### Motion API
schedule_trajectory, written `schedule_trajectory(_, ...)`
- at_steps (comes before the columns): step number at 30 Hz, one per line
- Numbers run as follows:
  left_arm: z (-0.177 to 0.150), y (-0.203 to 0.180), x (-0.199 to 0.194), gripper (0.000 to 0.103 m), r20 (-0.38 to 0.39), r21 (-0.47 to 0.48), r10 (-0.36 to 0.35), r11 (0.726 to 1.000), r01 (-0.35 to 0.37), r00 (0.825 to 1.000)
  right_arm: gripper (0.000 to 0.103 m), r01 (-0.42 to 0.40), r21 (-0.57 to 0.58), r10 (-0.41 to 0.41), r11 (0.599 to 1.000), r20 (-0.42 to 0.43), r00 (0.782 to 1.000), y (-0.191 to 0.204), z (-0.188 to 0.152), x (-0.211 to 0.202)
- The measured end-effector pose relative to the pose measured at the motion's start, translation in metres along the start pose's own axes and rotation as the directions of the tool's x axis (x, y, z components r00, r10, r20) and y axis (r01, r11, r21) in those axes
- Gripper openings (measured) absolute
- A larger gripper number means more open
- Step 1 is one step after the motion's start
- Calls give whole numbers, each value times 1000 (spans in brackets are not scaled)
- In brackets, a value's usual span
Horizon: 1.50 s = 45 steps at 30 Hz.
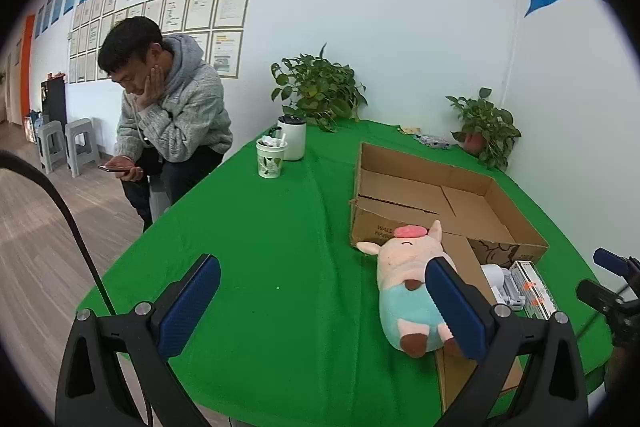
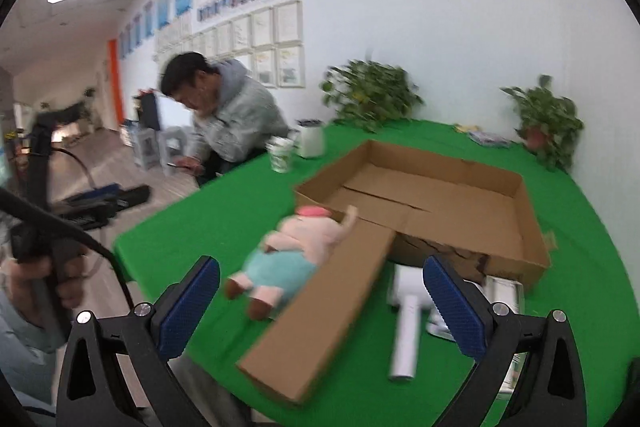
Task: Organize objects
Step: 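Move both grippers toward the pink pig plush beside the box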
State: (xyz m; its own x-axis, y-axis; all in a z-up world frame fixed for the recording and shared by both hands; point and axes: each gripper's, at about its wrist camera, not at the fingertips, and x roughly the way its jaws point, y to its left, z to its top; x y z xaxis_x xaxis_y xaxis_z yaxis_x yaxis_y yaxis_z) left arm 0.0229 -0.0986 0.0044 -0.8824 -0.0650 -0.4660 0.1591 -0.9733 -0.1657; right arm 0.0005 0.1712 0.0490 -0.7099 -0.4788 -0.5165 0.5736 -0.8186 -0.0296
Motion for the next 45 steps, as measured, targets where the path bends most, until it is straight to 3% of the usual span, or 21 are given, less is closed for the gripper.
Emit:
schedule_trajectory(3,-2,-12,13,102,-22,24,-53,998,54,998,102,232,28,-229,972,-92,969,-31,-12,15)
schedule_trajectory(8,-6,-28,31,102,-43,38,-75,996,77,996,102,296,101,-281,950,-138,950,-65,-23,16)
schedule_trajectory(21,-9,-56,60,102,-90,79,-111,990,118,990,102,308,113,-290,945,-157,944,-73,-40,46)
schedule_trajectory(33,-10,-59,67,102,-108,79,-97,991,106,989,102,311,124,-291,942,-157,944,-76,-42,58)
schedule_trajectory(36,-10,-55,68,102,-121,72,-74,994,84,990,102,260,144,-238,955,-151,959,-73,-38,55)
schedule_trajectory(39,-6,-46,66,102,-126,51,-72,996,79,989,102,204,85,-196,975,-97,976,-54,-25,37)
schedule_trajectory(41,1,-36,58,102,-110,72,-48,996,56,993,102,59,38,-58,998,-27,998,-32,-8,14)
schedule_trajectory(42,4,-28,52,102,-85,70,-23,997,29,996,102,-41,9,41,999,7,999,-18,3,3)
schedule_trajectory(43,8,-18,45,102,-63,56,-2,998,6,998,102,-139,-26,140,990,32,990,-4,14,-7)
schedule_trajectory(45,15,6,35,102,-56,-2,35,999,-35,998,102,-314,-99,322,944,74,944,23,34,-24)
